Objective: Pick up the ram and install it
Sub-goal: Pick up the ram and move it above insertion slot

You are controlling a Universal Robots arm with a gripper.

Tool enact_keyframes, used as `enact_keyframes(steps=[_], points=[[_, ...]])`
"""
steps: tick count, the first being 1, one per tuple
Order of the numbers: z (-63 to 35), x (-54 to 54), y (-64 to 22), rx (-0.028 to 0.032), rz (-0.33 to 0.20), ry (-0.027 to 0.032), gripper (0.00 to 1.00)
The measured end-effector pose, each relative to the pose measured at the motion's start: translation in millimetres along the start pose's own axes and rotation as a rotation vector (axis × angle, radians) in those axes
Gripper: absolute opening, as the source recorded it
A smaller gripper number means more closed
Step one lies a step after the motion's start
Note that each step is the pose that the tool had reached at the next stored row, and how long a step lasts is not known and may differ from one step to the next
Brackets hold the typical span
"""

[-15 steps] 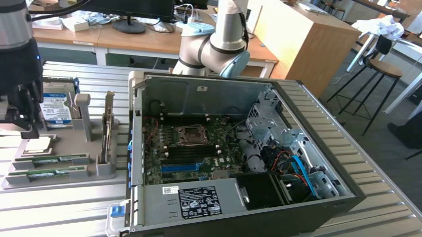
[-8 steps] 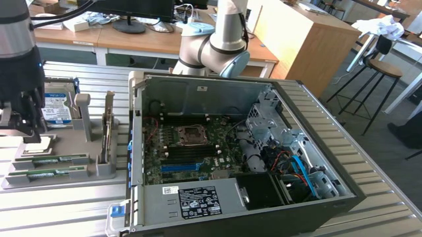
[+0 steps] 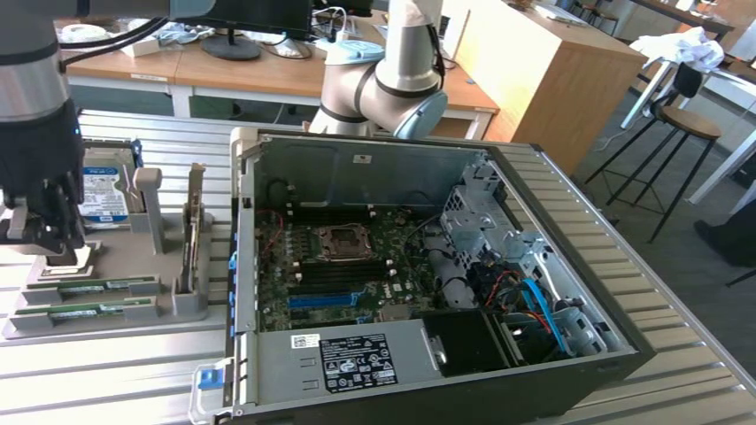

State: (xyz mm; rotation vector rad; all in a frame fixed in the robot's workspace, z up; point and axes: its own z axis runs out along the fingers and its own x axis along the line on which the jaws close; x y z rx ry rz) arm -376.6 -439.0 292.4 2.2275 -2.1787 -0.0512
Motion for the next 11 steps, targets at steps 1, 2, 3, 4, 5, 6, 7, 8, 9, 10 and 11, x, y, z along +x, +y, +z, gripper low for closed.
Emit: enact_keyframes(steps=[1, 2, 3, 4, 5, 6, 7, 8, 9, 10, 11], points=[[1.5, 0.0, 0.0, -0.0001, -0.001, 0.0, 0.3], [3.0, 0.0, -0.1, -0.0001, -0.001, 0.0001, 0.3], [4.5, 0.0, -0.2, -0.0001, -0.002, 0.0001, 0.3], [5.9, 0.0, -0.2, -0.0001, -0.002, 0.0001, 0.3], [7.3, 0.1, -0.3, -0.0001, -0.003, 0.0002, 0.3], [8.5, 0.1, -0.4, -0.0002, -0.003, 0.0002, 0.3], [9.8, 0.1, -0.4, -0.0002, -0.004, 0.0002, 0.3], [11.1, 0.1, -0.5, -0.0001, -0.004, 0.0002, 0.3], [12.4, 0.1, -0.5, -0.0002, -0.005, 0.0002, 0.3], [13.8, 0.1, -0.6, -0.0001, -0.005, 0.0002, 0.3], [15.2, 0.1, -0.6, -0.0001, -0.006, 0.0002, 0.3]])
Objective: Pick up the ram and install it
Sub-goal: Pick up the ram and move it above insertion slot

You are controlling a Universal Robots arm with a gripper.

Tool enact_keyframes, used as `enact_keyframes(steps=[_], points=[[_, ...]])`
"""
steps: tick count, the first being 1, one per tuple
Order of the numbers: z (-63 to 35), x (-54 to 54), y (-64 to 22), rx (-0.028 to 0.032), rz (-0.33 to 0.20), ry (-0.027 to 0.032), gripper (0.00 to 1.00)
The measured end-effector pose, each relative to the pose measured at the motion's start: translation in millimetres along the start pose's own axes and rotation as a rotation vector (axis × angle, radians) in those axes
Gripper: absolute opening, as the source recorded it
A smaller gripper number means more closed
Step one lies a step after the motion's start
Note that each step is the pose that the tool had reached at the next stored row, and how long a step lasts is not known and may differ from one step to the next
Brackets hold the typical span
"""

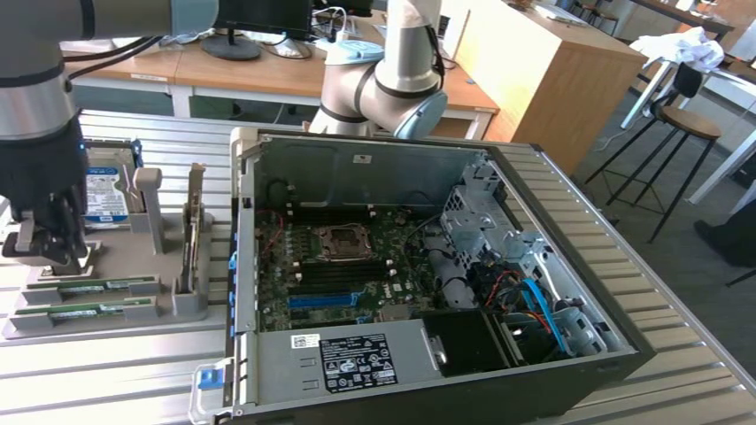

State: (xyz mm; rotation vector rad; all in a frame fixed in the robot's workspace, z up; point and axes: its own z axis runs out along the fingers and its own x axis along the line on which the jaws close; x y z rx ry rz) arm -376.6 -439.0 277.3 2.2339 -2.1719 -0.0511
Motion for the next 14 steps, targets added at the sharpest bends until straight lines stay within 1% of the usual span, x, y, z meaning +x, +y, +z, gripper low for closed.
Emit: enact_keyframes(steps=[9, 14], points=[[12.4, 0.1, -0.5, -0.0001, -0.004, 0.0002, 0.3], [16.7, 0.1, -0.6, -0.0002, -0.006, 0.0004, 0.3]])
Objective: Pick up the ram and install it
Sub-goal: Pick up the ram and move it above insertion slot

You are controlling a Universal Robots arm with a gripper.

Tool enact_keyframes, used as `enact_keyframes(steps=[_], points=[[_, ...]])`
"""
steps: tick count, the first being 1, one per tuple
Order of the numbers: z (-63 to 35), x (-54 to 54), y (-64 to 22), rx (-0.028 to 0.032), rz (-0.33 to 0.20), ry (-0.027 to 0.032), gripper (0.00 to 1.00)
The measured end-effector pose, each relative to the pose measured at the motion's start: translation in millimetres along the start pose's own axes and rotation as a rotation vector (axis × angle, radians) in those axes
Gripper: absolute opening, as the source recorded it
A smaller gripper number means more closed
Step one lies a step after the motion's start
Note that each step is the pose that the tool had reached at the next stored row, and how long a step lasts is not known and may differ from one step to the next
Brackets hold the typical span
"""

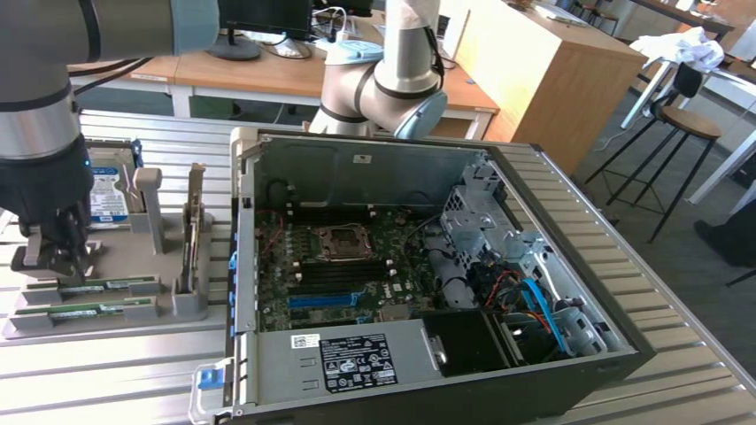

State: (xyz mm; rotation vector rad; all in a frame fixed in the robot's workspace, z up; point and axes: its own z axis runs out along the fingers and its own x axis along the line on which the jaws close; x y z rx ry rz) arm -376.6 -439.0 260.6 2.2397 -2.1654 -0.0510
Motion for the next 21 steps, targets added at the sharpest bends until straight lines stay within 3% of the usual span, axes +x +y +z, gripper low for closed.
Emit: enact_keyframes(steps=[8, 21], points=[[2.2, -0.1, -0.1, 0.0005, 0.0, -0.0013, 0.3], [18.3, 0.1, -0.8, 0.0003, 0.0, -0.0022, 0.3]])
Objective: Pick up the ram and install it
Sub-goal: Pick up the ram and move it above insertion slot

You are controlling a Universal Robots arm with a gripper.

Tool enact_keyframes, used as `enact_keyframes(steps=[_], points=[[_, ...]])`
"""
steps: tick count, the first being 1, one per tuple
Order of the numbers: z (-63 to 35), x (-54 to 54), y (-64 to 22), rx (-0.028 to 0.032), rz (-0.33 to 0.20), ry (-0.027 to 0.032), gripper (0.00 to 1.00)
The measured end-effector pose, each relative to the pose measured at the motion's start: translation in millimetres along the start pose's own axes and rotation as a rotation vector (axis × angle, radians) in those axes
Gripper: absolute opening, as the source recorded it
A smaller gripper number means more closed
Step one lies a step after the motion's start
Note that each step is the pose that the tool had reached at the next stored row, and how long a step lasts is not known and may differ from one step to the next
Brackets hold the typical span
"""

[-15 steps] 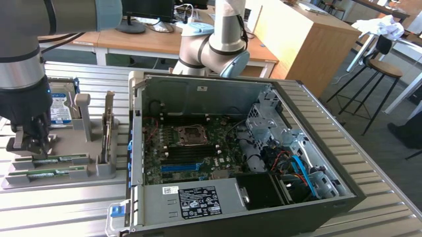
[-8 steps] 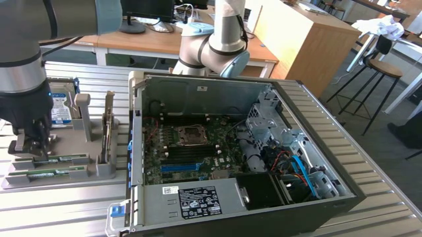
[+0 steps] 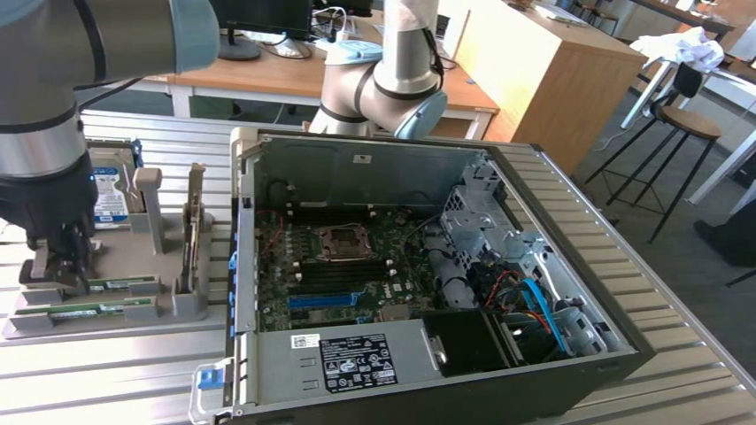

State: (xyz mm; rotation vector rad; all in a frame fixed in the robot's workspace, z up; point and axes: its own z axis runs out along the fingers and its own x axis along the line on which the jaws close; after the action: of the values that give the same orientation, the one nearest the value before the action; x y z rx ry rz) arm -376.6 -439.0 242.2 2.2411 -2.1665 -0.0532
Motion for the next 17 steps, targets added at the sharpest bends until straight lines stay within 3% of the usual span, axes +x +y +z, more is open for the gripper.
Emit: enact_keyframes(steps=[17], points=[[20.8, 2.9, -0.7, 0.0001, 0.0, 0.0, 0.3]])
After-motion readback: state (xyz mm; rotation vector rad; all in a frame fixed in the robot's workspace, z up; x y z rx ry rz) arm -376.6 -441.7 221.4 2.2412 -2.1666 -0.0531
